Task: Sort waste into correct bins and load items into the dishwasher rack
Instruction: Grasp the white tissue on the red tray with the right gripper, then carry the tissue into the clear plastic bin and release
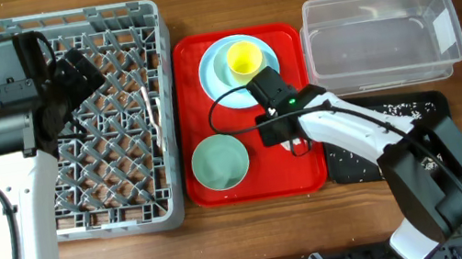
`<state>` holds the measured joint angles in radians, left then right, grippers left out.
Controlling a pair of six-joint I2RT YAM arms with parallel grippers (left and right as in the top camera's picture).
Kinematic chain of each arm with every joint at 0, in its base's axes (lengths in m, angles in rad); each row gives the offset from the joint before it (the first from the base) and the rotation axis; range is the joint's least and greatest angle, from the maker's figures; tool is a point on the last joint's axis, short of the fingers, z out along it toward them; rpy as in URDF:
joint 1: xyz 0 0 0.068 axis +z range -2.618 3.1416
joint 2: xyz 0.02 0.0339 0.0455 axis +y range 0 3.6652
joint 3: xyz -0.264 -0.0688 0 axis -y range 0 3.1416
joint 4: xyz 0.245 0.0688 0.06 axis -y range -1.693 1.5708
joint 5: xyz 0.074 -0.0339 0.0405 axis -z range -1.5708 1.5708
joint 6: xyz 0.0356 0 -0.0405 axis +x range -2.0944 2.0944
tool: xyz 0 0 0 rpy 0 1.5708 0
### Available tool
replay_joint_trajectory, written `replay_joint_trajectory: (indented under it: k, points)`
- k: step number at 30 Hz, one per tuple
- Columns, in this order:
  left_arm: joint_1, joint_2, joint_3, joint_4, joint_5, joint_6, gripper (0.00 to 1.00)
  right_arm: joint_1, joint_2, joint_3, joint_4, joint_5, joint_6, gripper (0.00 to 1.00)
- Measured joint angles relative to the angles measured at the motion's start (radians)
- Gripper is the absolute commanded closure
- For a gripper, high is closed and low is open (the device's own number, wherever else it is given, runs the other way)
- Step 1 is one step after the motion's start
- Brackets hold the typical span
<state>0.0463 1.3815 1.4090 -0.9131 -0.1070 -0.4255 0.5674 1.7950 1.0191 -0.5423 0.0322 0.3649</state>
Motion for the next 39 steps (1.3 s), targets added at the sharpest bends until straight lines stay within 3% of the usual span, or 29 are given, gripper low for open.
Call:
replay_joint_trajectory:
  k: [3,7,13,22,25,29,31,34,37,39]
  points:
    - [0.000,0.000,0.000,0.000,0.000,0.000,0.00,0.000,-0.038,0.015,-0.023,-0.052,-0.008,0.96]
    - [0.000,0.000,0.000,0.000,0.000,0.000,0.00,0.000,-0.226,0.032,-0.040,-0.050,-0.011,0.96]
    - [0.000,0.000,0.000,0.000,0.000,0.000,0.00,-0.059,-0.425,0.038,0.013,0.201,-0.010,0.96]
    - [0.000,0.000,0.000,0.000,0.000,0.000,0.00,-0.351,-0.266,0.040,0.237,0.327,-0.010,0.95]
    - [0.000,0.000,0.000,0.000,0.000,0.000,0.00,-0.402,-0.185,0.040,0.282,0.328,-0.013,0.75]
    - [0.000,0.000,0.000,0.000,0.000,0.000,0.00,-0.436,-0.129,0.040,0.299,0.328,-0.033,0.27]
    - [0.000,0.000,0.000,0.000,0.000,0.000,0.00,-0.436,-0.129,0.040,0.306,0.319,-0.055,0.15]
    - [0.000,0.000,0.000,0.000,0.000,0.000,0.00,-0.436,-0.149,0.042,0.265,0.273,-0.104,0.14]
    - [0.000,0.000,0.000,0.000,0.000,0.000,0.00,-0.436,-0.260,0.058,0.176,0.245,-0.126,0.21]
    - [0.000,0.000,0.000,0.000,0.000,0.000,0.00,-0.436,-0.356,0.105,0.085,0.188,-0.139,0.43]
